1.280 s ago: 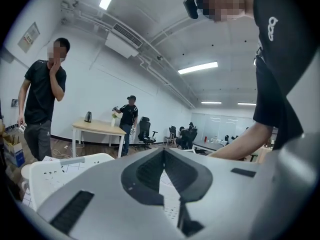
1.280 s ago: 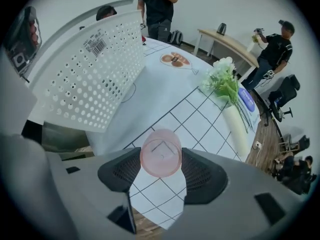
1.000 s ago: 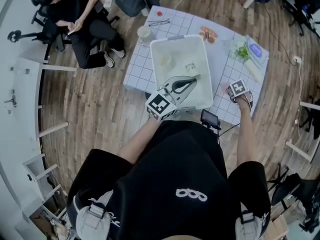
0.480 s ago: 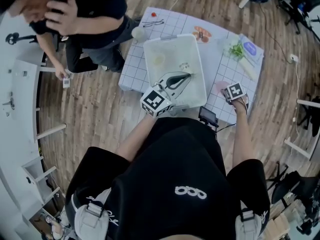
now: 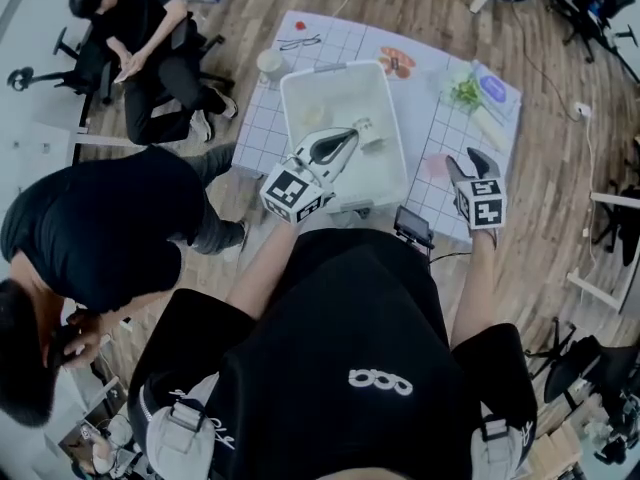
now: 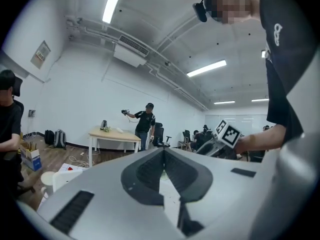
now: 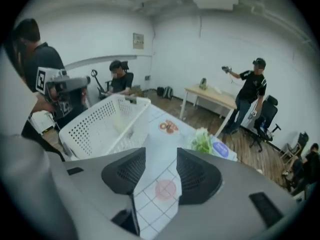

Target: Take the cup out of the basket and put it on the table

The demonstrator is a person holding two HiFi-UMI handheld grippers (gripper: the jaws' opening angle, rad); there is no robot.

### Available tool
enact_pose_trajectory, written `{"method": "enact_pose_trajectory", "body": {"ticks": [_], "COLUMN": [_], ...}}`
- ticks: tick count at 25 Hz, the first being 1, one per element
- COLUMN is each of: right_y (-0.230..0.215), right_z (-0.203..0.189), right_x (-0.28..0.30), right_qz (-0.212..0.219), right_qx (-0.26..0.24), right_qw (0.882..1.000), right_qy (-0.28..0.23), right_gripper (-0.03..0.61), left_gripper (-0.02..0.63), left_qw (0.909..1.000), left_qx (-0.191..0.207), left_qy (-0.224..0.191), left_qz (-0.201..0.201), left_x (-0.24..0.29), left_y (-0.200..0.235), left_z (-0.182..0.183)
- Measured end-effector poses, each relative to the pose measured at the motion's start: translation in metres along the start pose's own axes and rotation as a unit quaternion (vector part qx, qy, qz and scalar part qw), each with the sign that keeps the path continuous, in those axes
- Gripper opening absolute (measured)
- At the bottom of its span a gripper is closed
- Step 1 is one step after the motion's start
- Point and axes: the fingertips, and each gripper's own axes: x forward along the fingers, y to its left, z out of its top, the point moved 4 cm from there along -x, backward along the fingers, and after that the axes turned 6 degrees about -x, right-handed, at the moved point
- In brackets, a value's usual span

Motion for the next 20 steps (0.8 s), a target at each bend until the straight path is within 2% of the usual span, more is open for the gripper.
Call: {"method": "enact_pose_trajectory", "body": {"ticks": [2,4,6,9,12,20], "right_y": [0.01,0.023,0.037,0.062,0.086,0.115], "right_z": [0.034,0.062,0.083,0.105,0.115,0.132], "right_x": [-0.02,-0.034,-0.043,-0.05,-0.047,-0.038], "right_qz": [-0.014,-0.018,-0.013,0.018,0.048,0.088], "right_qx": [-0.007,-0.021,-0.034,-0.039,-0.051,-0.08], "right_qw": [0.997,0.989,0.981,0.968,0.961,0.957], "right_qy": [-0.081,-0.143,-0.188,-0.247,-0.269,-0.264], "right_gripper": [0.123,0.066,0.037,0.025,0.024,0.023], "left_gripper": [0.006,0.006,0.006,0.006,0.006,0.006], "left_qw": [0.9999,0.9996,0.9991,0.9982,0.9972,0.9953], "left_qx": [0.0,-0.001,-0.001,0.0,-0.003,-0.009], "left_qy": [-0.004,-0.008,-0.013,-0.017,-0.019,-0.022], "left_qz": [0.012,0.026,0.039,0.058,0.072,0.094], "left_x": [-0.008,-0.016,-0.025,-0.037,-0.049,-0.069], "left_y": [0.005,0.01,0.015,0.02,0.025,0.03], "left_z": [0.002,0.004,0.007,0.007,0.006,0.007]}}
